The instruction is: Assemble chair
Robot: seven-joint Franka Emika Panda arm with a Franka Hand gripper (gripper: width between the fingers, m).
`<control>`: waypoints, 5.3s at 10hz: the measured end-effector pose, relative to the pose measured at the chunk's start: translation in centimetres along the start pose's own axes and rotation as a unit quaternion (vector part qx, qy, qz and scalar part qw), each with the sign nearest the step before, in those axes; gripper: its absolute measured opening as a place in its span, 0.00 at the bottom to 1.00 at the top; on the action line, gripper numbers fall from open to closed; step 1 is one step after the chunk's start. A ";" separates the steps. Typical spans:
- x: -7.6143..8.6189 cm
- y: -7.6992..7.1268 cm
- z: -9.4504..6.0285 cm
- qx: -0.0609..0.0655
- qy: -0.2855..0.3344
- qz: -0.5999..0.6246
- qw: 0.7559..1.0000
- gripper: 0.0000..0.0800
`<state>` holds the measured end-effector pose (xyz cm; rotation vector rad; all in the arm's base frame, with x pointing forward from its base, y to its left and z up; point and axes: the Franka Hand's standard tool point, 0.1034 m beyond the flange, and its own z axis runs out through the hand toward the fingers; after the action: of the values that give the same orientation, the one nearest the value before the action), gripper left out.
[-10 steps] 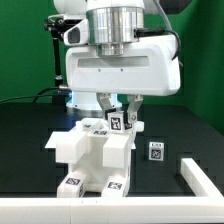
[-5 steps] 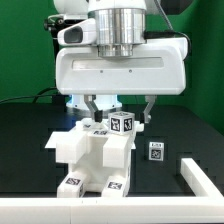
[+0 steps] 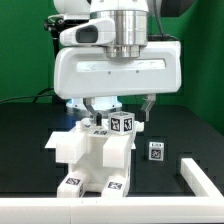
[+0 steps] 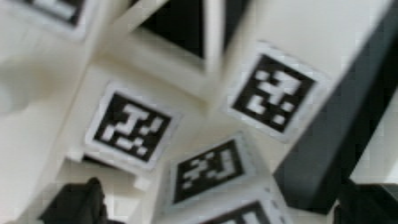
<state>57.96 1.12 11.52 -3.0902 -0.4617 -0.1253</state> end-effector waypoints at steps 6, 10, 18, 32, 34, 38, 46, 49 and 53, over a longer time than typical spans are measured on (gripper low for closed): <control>-0.2 1.0 0.1 -0.002 0.005 -0.043 0.999 0.57; -0.2 0.9 0.1 -0.001 0.004 0.108 0.994 0.36; -0.8 2.3 0.2 0.013 -0.001 0.408 0.913 0.36; -0.5 2.0 0.0 0.024 -0.017 0.336 0.941 0.81; -0.7 1.9 0.1 0.026 -0.016 0.258 0.966 0.81; -0.7 1.6 0.5 0.017 -0.004 0.218 0.976 0.81; -1.1 1.7 0.6 0.021 -0.017 0.454 0.891 0.36; -1.1 2.3 0.6 0.021 -0.035 0.562 0.826 0.36; -0.5 2.0 0.8 0.017 -0.051 0.724 0.688 0.36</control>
Offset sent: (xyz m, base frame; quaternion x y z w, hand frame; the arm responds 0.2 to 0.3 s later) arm 0.0000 0.0000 0.0000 0.0000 0.0000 0.0000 1.0000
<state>58.09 -0.91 10.71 -2.4121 1.8729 0.0946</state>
